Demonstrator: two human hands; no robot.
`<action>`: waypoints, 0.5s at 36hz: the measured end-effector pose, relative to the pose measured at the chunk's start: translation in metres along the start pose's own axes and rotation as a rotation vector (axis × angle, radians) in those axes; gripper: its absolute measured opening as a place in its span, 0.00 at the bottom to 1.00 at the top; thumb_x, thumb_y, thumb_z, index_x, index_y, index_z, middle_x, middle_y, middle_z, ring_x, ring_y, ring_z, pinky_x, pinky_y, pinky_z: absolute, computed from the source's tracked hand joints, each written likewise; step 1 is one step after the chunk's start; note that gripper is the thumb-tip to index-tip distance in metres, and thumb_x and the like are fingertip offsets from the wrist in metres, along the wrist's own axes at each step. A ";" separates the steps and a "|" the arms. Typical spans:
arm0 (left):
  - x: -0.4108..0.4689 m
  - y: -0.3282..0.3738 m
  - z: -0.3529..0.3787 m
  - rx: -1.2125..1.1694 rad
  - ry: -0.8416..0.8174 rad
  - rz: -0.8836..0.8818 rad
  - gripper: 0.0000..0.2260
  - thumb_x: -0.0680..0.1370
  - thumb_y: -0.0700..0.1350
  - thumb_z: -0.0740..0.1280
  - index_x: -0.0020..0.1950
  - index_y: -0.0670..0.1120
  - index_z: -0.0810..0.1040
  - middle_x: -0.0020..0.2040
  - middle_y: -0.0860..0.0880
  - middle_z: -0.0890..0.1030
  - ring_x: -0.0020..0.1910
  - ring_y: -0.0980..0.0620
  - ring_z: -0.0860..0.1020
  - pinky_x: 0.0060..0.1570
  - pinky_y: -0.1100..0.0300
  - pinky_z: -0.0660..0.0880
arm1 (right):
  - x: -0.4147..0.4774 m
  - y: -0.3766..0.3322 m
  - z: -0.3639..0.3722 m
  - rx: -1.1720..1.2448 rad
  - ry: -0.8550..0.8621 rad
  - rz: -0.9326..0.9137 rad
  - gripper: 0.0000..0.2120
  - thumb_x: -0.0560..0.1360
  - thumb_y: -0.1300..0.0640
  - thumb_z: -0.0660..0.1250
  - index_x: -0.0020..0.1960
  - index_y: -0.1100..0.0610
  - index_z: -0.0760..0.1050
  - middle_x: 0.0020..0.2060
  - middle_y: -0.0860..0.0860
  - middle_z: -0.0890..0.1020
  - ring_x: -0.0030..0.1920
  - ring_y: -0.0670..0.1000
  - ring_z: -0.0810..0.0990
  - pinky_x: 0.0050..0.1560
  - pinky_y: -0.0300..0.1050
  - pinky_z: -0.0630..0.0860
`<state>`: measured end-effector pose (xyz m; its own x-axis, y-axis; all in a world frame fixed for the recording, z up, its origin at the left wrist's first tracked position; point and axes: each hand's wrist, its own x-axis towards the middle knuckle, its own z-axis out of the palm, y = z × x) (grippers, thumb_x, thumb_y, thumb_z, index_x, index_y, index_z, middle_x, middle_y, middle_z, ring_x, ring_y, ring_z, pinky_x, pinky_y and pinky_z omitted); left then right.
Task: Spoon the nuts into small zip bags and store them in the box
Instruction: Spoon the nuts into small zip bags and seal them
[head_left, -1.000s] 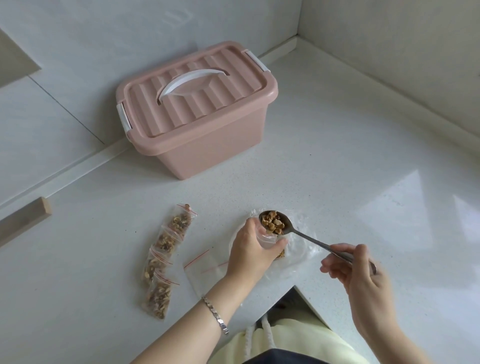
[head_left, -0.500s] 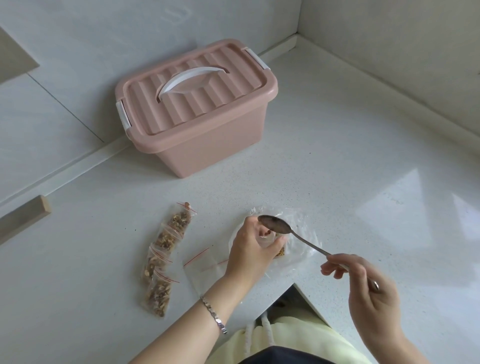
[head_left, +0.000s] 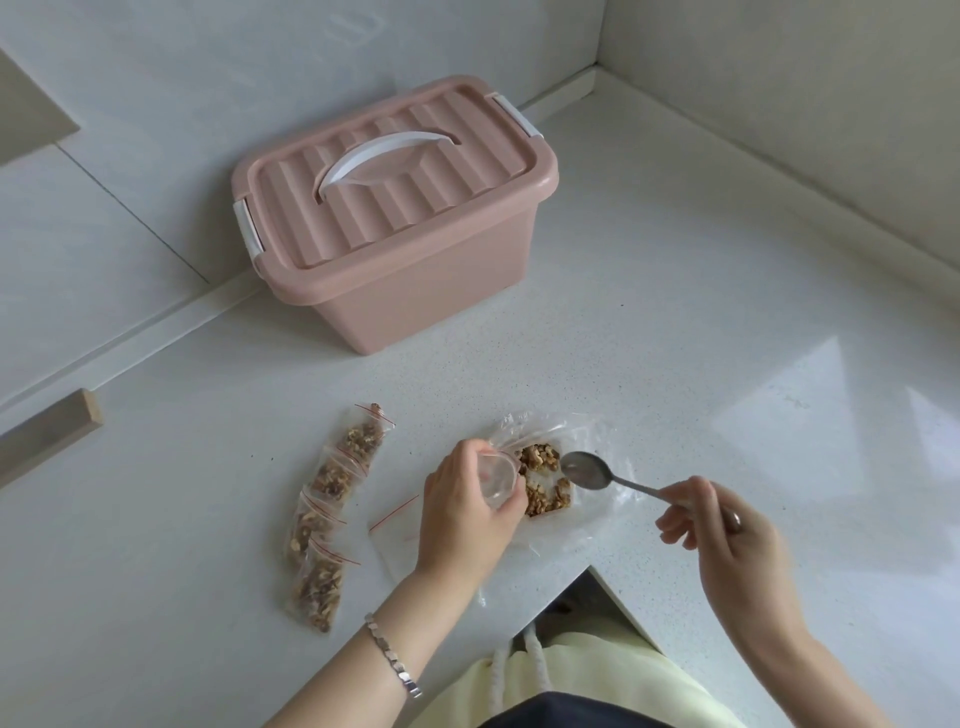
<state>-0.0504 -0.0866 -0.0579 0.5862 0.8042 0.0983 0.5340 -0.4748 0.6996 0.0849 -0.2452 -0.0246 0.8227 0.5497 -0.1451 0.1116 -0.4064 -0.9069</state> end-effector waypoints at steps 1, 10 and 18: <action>0.000 -0.002 -0.002 0.034 -0.042 -0.026 0.14 0.70 0.45 0.73 0.51 0.43 0.72 0.42 0.55 0.72 0.40 0.55 0.71 0.45 0.57 0.72 | 0.000 0.002 0.001 -0.028 -0.014 0.006 0.15 0.76 0.47 0.56 0.39 0.51 0.78 0.31 0.49 0.82 0.32 0.45 0.79 0.34 0.35 0.73; -0.001 -0.016 0.004 0.156 -0.391 -0.226 0.15 0.73 0.50 0.68 0.53 0.47 0.66 0.50 0.51 0.74 0.48 0.53 0.72 0.46 0.64 0.68 | 0.002 0.021 0.017 -0.144 -0.155 0.064 0.13 0.78 0.54 0.57 0.39 0.48 0.77 0.30 0.49 0.81 0.33 0.43 0.79 0.37 0.37 0.74; -0.009 -0.022 0.020 0.015 -0.320 -0.309 0.22 0.71 0.50 0.72 0.58 0.46 0.67 0.51 0.51 0.74 0.49 0.56 0.71 0.42 0.70 0.64 | 0.009 0.031 0.026 0.139 -0.177 0.320 0.18 0.80 0.54 0.54 0.44 0.62 0.78 0.31 0.57 0.82 0.32 0.52 0.81 0.34 0.39 0.77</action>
<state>-0.0553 -0.0907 -0.0883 0.5554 0.7590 -0.3399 0.7215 -0.2364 0.6508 0.0813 -0.2331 -0.0641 0.6936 0.5337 -0.4839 -0.2213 -0.4814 -0.8481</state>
